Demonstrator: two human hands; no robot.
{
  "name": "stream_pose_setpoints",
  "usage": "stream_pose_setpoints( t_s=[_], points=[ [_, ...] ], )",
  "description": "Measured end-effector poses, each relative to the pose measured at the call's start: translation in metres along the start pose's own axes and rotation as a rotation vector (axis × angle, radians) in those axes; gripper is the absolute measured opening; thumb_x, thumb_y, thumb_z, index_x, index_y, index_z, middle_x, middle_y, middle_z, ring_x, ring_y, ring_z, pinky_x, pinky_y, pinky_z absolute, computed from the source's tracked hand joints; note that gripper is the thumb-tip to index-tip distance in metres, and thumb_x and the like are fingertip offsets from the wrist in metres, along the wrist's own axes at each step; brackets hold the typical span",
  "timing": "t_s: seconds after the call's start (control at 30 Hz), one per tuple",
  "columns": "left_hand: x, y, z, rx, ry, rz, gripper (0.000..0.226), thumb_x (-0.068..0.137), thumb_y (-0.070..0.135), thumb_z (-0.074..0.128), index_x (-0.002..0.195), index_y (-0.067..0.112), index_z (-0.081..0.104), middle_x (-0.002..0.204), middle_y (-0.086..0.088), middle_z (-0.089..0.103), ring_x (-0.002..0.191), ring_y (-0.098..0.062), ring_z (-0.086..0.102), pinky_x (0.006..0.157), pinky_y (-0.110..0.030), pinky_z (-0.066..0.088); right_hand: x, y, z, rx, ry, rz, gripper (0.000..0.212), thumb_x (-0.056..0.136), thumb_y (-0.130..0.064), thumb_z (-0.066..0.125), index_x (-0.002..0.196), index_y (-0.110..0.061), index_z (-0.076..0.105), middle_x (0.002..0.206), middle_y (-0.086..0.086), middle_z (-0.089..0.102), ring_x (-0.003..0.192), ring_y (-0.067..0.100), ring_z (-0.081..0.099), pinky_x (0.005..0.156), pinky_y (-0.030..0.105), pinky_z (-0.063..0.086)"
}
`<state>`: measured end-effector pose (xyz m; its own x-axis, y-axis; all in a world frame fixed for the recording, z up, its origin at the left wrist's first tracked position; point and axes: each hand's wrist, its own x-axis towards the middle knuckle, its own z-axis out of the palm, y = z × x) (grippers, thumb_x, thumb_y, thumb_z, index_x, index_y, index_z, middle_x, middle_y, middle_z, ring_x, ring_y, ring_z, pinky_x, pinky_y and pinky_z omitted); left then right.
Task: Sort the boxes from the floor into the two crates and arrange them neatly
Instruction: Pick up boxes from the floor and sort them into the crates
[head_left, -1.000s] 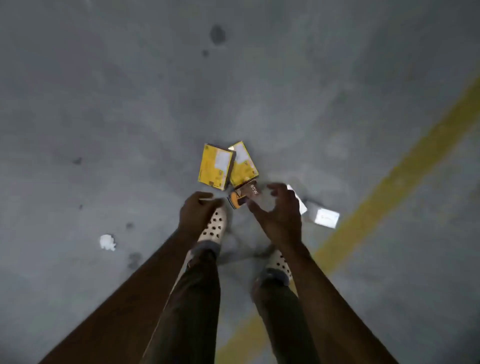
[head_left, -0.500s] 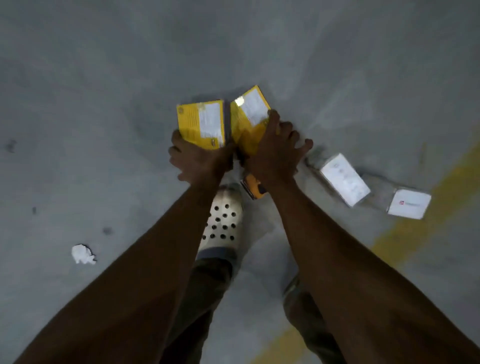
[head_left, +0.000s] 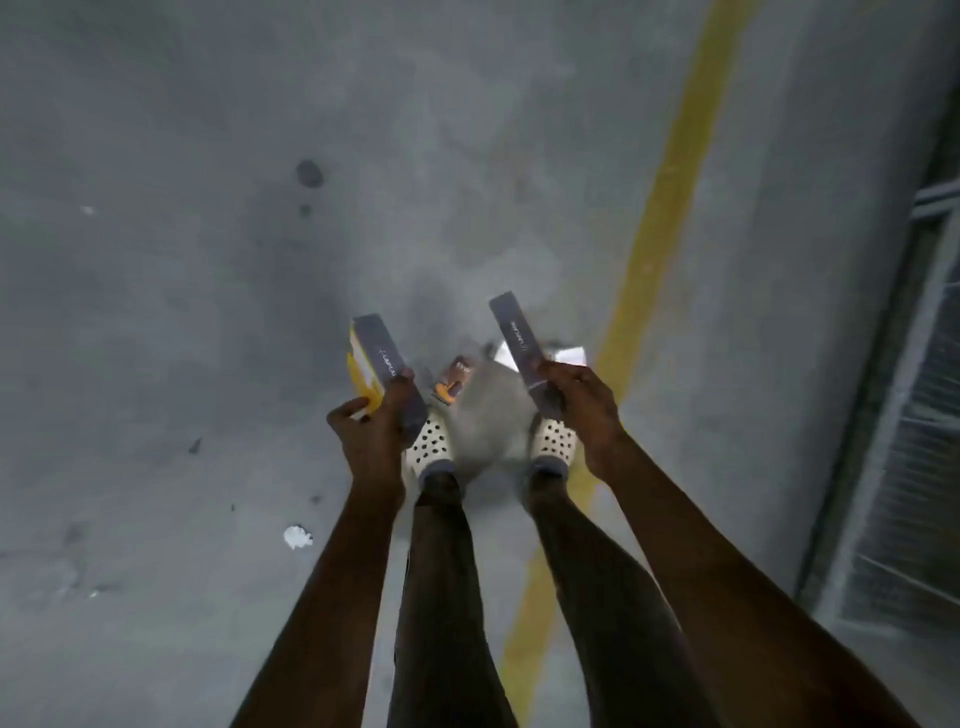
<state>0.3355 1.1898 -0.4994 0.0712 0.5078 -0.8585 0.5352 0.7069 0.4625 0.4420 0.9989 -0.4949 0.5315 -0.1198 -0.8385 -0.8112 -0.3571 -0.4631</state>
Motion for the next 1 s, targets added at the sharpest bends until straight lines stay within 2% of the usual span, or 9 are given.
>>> stream_pose_setpoints(
  t_s=[0.03,0.13,0.2,0.3,0.4,0.6,0.73,0.9,1.0],
  points=[
    [-0.029,0.015,-0.003,0.038,-0.048,0.041,0.061,0.076,0.033,0.088,0.115,0.015,0.045,0.099,-0.001,0.061,0.077,-0.011,0.065,0.058,-0.025,0.054,-0.033,-0.014,-0.020,0.097,-0.016,0.034,0.035,0.079,-0.047,0.081,0.099,-0.019,0.074,0.072,-0.003,0.069,0.071,0.017,0.064,0.067,0.025,0.053],
    [-0.106,0.058,-0.007,0.040,-0.217,0.078,0.048,0.080,0.034,0.083,0.112,0.012,0.056,0.098,-0.007,0.068,0.074,-0.015,0.067,0.059,-0.027,0.054,-0.116,-0.038,-0.074,0.399,-0.063,0.125,0.045,0.076,-0.060,0.076,0.105,-0.025,0.071,0.085,0.005,0.064,0.077,0.023,0.061,0.069,0.032,0.048],
    [-0.151,0.082,-0.008,-0.077,-0.470,-0.027,0.036,0.087,0.040,0.071,0.113,0.015,0.064,0.098,-0.008,0.072,0.078,-0.021,0.069,0.073,-0.034,0.059,-0.165,-0.043,-0.109,0.643,-0.074,0.157,0.043,0.077,-0.060,0.074,0.099,-0.024,0.067,0.088,0.007,0.062,0.081,0.026,0.060,0.069,0.032,0.047],
    [-0.209,0.098,-0.004,-0.179,-0.718,-0.105,0.047,0.088,0.053,0.060,0.129,0.030,0.063,0.126,-0.002,0.065,0.116,-0.030,0.060,0.110,-0.052,0.040,-0.224,-0.030,-0.158,1.015,-0.158,0.172,0.056,0.077,-0.063,0.073,0.110,-0.017,0.070,0.112,0.014,0.065,0.104,0.035,0.060,0.098,0.039,0.047],
    [-0.269,0.093,0.014,-0.148,-0.921,-0.098,0.046,0.092,0.055,0.054,0.131,0.031,0.061,0.132,-0.002,0.062,0.123,-0.032,0.054,0.115,-0.057,0.031,-0.272,0.003,-0.205,1.308,-0.291,0.077,0.076,0.079,-0.073,0.063,0.128,-0.015,0.065,0.140,0.023,0.059,0.118,0.041,0.062,0.112,0.047,0.040],
    [-0.395,0.028,0.056,0.131,-1.160,-0.182,0.076,0.087,0.062,0.056,0.151,0.020,0.045,0.146,-0.013,0.050,0.128,-0.046,0.047,0.103,-0.057,0.044,-0.343,0.084,-0.278,1.744,-0.276,-0.193,0.085,0.081,-0.077,0.052,0.138,-0.015,0.052,0.148,0.029,0.049,0.113,0.040,0.063,0.103,0.051,0.042],
    [-0.474,-0.052,0.072,0.363,-1.259,-0.060,0.058,0.092,0.050,0.058,0.143,0.022,0.056,0.133,-0.009,0.061,0.119,-0.037,0.056,0.104,-0.057,0.042,-0.386,0.148,-0.341,1.771,-0.136,-0.297,0.085,0.073,-0.073,0.060,0.134,-0.014,0.055,0.143,0.031,0.053,0.111,0.041,0.064,0.106,0.049,0.040],
    [-0.563,-0.168,0.074,0.517,-1.344,0.113,0.048,0.096,0.040,0.056,0.140,0.022,0.059,0.127,-0.004,0.068,0.105,-0.026,0.066,0.088,-0.046,0.051,-0.429,0.245,-0.429,1.731,0.180,-0.365,0.086,0.079,-0.079,0.057,0.138,-0.017,0.058,0.137,0.030,0.059,0.120,0.047,0.062,0.105,0.051,0.044],
    [-0.615,-0.238,0.076,0.664,-1.378,0.294,0.038,0.077,0.046,0.072,0.111,0.031,0.066,0.109,0.004,0.071,0.096,-0.022,0.066,0.074,-0.038,0.054,-0.463,0.293,-0.479,1.647,0.424,-0.392,0.081,0.082,-0.078,0.054,0.137,-0.018,0.059,0.127,0.026,0.067,0.115,0.049,0.066,0.098,0.050,0.046]
  ],
)
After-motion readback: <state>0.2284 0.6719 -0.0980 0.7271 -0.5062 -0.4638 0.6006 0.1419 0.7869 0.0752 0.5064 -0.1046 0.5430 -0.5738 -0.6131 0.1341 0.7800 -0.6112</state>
